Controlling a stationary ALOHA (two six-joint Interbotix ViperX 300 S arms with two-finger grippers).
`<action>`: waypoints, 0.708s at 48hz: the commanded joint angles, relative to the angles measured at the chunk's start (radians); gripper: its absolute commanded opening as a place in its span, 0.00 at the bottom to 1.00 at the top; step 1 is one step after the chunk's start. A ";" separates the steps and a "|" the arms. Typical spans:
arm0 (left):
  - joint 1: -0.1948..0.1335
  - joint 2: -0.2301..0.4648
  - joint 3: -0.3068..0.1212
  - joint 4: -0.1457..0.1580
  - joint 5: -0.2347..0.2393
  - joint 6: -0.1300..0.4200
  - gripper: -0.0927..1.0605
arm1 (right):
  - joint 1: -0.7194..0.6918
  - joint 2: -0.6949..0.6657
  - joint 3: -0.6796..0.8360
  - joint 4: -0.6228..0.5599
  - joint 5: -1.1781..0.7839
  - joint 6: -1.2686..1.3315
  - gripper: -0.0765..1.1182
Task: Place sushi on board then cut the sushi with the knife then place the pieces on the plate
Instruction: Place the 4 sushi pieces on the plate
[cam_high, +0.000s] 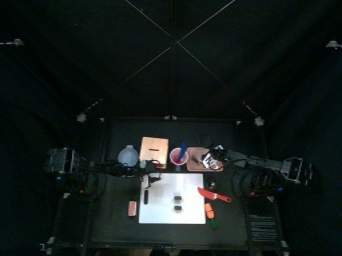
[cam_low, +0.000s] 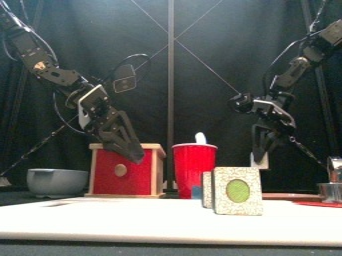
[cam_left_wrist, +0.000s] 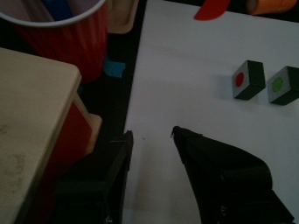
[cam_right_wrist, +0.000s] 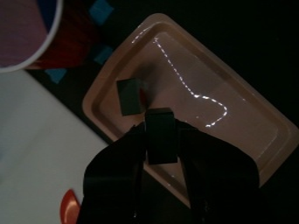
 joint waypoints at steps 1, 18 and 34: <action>0.002 -0.003 -0.020 0.000 -0.003 0.002 0.77 | -0.011 0.028 -0.008 0.003 -0.025 -0.002 0.53; 0.003 0.002 -0.018 0.000 -0.003 0.003 0.77 | -0.011 0.153 -0.021 0.012 -0.029 -0.003 0.63; 0.003 0.002 -0.017 0.000 -0.005 0.002 0.77 | -0.012 0.124 -0.060 0.002 -0.003 -0.006 0.72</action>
